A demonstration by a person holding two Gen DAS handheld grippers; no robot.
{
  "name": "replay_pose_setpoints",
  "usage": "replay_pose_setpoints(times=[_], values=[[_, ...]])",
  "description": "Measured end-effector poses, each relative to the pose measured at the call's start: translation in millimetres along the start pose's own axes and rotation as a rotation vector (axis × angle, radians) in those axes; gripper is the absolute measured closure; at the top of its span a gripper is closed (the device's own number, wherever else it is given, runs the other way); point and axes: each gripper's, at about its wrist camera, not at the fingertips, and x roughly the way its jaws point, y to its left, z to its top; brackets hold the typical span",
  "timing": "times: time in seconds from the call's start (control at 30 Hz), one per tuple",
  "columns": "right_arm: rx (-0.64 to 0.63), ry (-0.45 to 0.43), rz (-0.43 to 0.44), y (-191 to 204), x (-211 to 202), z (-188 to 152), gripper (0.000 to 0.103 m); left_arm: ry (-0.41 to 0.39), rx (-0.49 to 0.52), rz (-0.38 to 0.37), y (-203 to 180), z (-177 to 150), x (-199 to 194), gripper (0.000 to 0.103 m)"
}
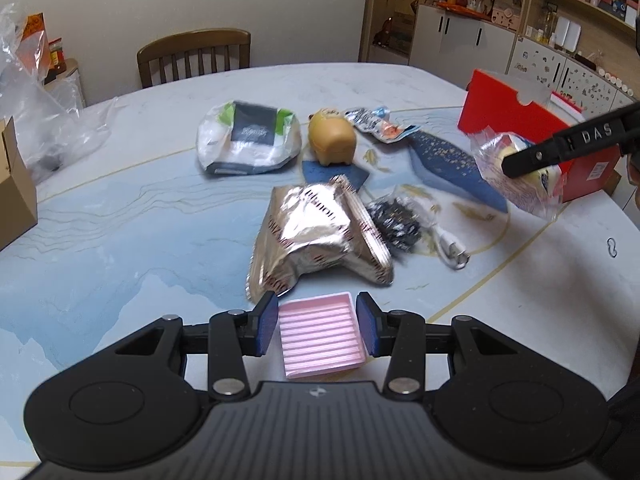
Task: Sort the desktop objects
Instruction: 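Carry the sticky-note pad and bagged bun with both tools over the shoebox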
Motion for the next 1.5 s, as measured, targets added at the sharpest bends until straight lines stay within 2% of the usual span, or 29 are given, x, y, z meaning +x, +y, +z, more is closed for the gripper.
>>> replay_pose_setpoints(times=[0.37, 0.67, 1.1, 1.5], values=[[0.006, -0.017, 0.017, -35, -42, 3, 0.052, -0.041, -0.013, -0.004, -41, 35, -17, 0.061], [0.000, -0.056, 0.032, -73, -70, 13, 0.052, -0.098, 0.053, -0.021, -97, 78, -21, 0.061], [0.052, -0.099, 0.015, -151, -92, 15, 0.052, -0.144, 0.139, -0.082, -187, 131, 4, 0.061], [0.094, -0.115, -0.035, -226, -103, 8, 0.052, -0.169, 0.212, -0.141, -268, 164, 35, 0.061]])
